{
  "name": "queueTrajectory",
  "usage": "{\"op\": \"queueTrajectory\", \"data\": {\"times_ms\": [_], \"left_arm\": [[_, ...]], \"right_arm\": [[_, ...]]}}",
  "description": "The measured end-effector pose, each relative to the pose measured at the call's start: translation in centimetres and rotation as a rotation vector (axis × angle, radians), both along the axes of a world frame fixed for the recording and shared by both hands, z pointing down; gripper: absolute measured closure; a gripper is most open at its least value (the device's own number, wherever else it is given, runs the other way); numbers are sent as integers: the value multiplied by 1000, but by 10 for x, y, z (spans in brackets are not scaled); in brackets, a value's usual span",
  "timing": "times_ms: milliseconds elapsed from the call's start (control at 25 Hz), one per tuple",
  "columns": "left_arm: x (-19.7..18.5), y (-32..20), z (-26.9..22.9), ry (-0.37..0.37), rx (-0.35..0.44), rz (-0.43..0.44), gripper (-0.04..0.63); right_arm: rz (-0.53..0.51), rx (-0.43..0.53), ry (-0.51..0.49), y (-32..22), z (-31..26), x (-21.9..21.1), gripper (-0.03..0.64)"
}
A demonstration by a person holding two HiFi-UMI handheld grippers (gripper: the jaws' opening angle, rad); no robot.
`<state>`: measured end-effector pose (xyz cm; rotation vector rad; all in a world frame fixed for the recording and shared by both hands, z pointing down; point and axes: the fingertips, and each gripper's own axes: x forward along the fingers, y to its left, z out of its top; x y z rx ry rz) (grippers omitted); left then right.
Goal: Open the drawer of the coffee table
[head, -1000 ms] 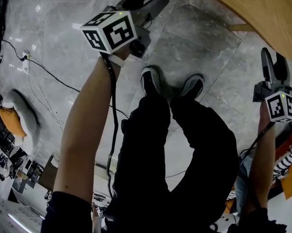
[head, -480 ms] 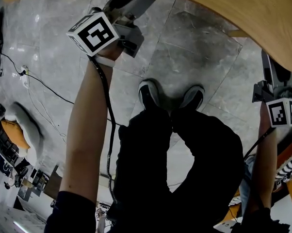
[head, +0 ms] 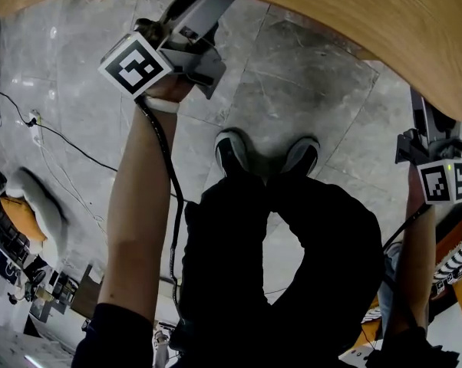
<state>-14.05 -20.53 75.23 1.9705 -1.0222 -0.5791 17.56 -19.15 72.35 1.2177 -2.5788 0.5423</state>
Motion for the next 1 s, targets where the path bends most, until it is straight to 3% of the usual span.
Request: {"op": "queueTrajectory", "data": {"times_ms": [360, 520, 600, 680, 800, 920, 1000], "left_arm": [[0, 21, 1, 19, -34, -4, 167], [-3, 46, 8, -3, -122, -13, 164], [0, 60, 14, -53, -174, 16, 167], [7, 73, 23, -194, -223, 88, 167], [1, 91, 41, -577, -298, 184, 167], [-16, 93, 27, -947, -262, 250, 167], [-23, 83, 7, -1088, -215, 274, 167]], "right_arm": [[-52, -33, -3, 21, 2, 1, 342], [-66, -92, 22, 42, 6, -2, 335], [-78, -112, 56, 54, 9, -4, 337], [-82, -124, 88, 56, 9, -5, 325], [-97, -136, 147, 55, 9, -5, 337], [-107, -173, 217, 59, 13, -1, 345], [-102, -202, 244, 57, 13, 1, 351]]}}
